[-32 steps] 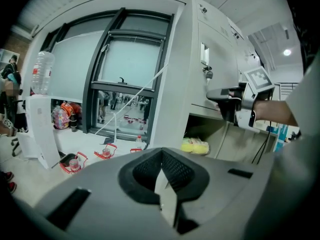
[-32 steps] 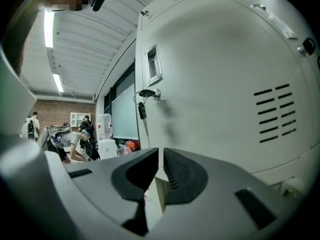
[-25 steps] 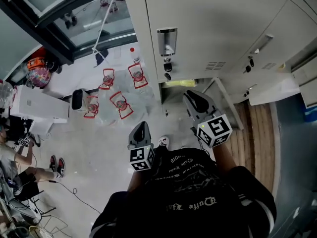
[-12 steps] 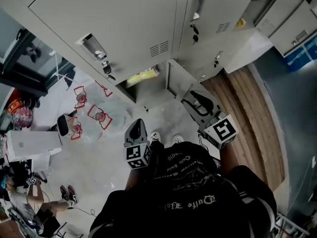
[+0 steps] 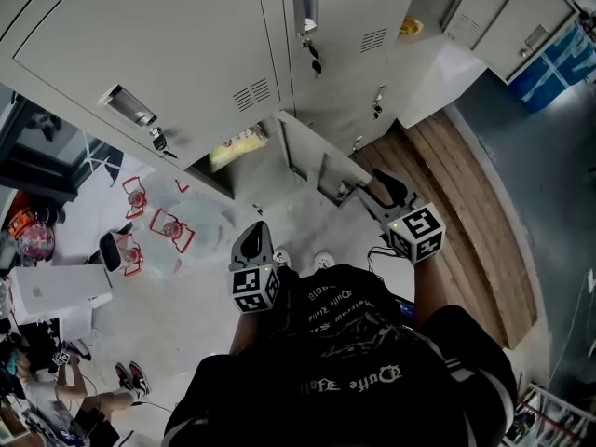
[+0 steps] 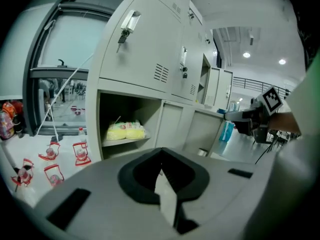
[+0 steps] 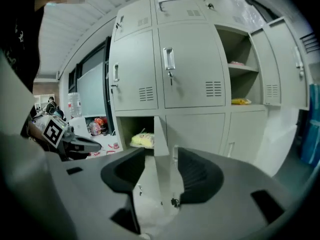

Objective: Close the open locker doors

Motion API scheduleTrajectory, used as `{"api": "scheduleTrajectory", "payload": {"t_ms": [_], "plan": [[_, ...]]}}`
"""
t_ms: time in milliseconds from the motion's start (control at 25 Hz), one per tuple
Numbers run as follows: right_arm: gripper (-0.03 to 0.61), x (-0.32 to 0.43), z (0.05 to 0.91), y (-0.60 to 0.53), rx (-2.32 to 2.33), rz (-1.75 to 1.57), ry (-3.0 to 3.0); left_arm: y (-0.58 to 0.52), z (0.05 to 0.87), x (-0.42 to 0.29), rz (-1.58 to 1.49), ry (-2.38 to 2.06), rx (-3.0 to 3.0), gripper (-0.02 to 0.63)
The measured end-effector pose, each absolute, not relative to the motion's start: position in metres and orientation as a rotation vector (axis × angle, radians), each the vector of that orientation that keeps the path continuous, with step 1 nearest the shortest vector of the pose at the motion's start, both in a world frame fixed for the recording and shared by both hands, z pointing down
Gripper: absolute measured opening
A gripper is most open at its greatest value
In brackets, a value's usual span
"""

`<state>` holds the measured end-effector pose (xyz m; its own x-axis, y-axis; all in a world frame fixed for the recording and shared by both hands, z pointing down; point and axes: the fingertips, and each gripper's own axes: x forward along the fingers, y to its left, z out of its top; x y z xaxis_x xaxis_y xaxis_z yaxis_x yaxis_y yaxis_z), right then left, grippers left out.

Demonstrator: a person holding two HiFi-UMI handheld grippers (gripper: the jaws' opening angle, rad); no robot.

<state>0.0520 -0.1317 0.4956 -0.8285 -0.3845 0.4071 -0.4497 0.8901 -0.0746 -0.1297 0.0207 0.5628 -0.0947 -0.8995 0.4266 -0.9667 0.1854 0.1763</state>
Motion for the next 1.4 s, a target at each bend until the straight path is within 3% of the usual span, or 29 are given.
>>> {"api": "scheduleTrajectory", "payload": {"t_ms": [160,280,1120,1400], "plan": [[0.185,0.049,0.511,-0.130,0.557,0.245,-2.652,0.030,0.563,-0.131,0.196,-2.066,1.695,0.008],[0.103,0.048,0.513,-0.132,0.556,0.205,-2.649,0.039,0.564,-0.136,0.179,-2.095,1.639,0.008],[0.126,-0.004,0.511,-0.044,-0.088,0.197,-2.727,0.075,0.578,-0.131,0.193,-2.157,1.452,0.008],[0.097,-0.034,0.513,-0.020,-0.225,0.232,-2.752,0.098,0.581,-0.143,0.150,-2.208,1.344,0.008]]}}
